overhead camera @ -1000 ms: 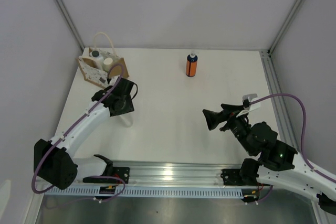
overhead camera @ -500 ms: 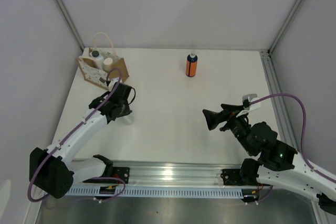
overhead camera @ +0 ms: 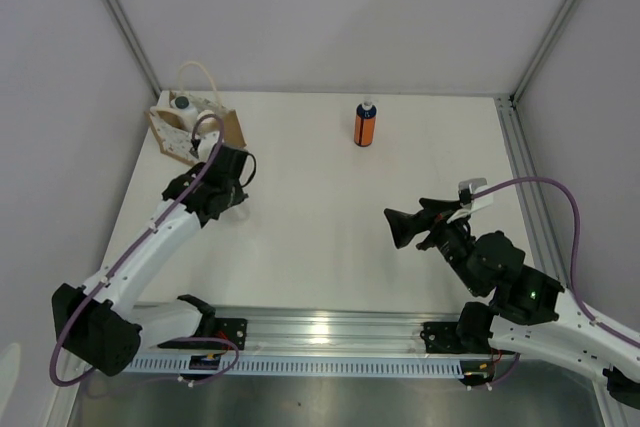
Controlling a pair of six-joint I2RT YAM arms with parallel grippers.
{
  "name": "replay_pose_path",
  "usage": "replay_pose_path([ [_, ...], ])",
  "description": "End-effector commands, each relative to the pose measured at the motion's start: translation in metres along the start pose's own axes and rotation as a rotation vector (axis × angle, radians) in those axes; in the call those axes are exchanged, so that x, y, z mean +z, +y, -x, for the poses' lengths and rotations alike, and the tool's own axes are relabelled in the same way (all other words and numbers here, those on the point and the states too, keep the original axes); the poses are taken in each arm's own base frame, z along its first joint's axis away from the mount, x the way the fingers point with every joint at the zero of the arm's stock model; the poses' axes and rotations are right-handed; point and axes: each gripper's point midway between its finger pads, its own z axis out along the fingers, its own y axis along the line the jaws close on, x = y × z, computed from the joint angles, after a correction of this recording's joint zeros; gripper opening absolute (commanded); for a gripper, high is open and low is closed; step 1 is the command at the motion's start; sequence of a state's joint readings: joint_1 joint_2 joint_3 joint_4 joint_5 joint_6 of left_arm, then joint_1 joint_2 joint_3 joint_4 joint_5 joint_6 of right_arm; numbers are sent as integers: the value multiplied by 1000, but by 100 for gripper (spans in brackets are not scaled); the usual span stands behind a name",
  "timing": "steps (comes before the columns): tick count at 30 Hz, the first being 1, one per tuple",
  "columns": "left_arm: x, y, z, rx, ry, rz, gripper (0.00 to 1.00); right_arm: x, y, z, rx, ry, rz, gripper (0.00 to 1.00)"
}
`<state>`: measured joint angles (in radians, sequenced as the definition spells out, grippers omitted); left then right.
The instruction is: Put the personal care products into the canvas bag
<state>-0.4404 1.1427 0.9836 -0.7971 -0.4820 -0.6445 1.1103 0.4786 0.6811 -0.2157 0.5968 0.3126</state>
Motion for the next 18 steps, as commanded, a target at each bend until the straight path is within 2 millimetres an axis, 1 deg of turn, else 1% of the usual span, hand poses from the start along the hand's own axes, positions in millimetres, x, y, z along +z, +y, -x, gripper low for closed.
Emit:
replay_pose_path([
  [1, -28, -18, 73, -141, -199, -37, 0, 1, 3, 12, 15, -29, -3, 97],
  [5, -50, -33, 121, -182, -294, -82, 0, 2, 3, 11, 16, -25, -3, 97],
  [6, -52, -35, 127, -176, -305, -77, 0, 2, 3, 12, 19, -27, -2, 97],
  [7, -60, -36, 141, -188, -335, -78, 0, 2, 4, 11, 20, -24, 0, 97],
  [8, -54, -34, 146, -182, -343, -32, 0, 1, 4, 11, 20, -22, 4, 97],
  [10, -65, -34, 172, -200, -391, -25, 0, 1, 7, 11, 29, -20, 16, 97],
  [11, -65, -34, 179, -203, -400, -19, 0, 0, 7, 12, 32, -22, 20, 97],
  [12, -68, -34, 195, -223, -421, -14, 0, -1, 8, 12, 36, -21, 26, 97],
  [13, -65, -33, 200, -231, -426, -7, 0, -1, 8, 12, 37, -21, 30, 97],
  [14, -62, -28, 207, -241, -435, 7, 0, -3, 9, 14, 45, -24, 35, 97],
  [15, -53, -31, 211, -239, -424, 11, 0, -3, 10, 14, 47, -25, 41, 97],
  [16, -58, -30, 225, -262, -446, 5, 0, -4, 11, 15, 50, -24, 49, 97],
  [17, -53, -28, 230, -267, -445, 15, 0, -5, 11, 15, 53, -26, 53, 97],
  [18, -47, -21, 236, -270, -444, 37, 0, -5, 12, 16, 57, -27, 57, 97],
])
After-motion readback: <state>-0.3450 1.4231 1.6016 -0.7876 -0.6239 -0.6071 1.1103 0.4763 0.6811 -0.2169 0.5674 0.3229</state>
